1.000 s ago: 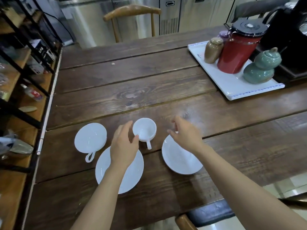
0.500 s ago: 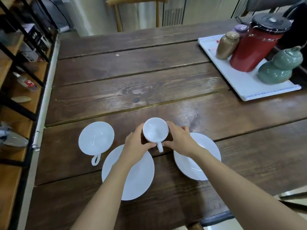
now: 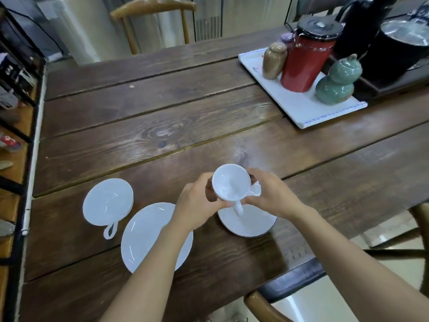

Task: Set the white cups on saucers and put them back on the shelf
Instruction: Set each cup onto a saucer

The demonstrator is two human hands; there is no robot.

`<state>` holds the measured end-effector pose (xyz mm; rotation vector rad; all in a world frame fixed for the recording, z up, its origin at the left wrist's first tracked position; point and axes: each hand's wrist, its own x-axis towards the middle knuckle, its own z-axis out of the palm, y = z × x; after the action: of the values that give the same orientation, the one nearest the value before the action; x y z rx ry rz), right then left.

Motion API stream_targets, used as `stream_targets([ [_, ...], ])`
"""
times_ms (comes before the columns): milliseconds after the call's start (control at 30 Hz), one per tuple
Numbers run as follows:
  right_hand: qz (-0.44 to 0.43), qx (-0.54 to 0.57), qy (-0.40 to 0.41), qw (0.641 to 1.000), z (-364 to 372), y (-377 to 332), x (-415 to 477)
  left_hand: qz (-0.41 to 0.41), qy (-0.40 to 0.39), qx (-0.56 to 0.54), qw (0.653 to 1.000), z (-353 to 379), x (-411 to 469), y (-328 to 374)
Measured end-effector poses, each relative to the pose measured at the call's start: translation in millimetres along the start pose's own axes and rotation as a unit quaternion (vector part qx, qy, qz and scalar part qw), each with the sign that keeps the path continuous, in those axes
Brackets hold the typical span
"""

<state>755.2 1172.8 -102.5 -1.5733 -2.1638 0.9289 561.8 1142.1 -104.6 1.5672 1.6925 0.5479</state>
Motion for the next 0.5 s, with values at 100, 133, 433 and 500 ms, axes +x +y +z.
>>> stream_targets([
  [100, 0.011, 0.002, 0.003, 1.0, -7.8, 12.1, -15.4, 0.018, -0.019, 0.002, 1.0, 16.2, -3.4, 9.0],
  [133, 0.016, 0.0, 0.001, 1.0, -8.4, 15.3, -20.0, 0.018, -0.024, 0.003, 1.0, 21.1, -4.2, 9.9],
  [433, 0.05, -0.008, -0.029, 0.998, 0.2, 39.1, -32.4, -0.019, -0.049, 0.019, 0.998, 43.1, -10.7, 7.4],
  [500, 0.046, -0.015, -0.032, 0.998, 1.6, 40.7, -33.3, -0.024, -0.047, 0.029, 0.998, 46.0, -11.6, 6.8],
])
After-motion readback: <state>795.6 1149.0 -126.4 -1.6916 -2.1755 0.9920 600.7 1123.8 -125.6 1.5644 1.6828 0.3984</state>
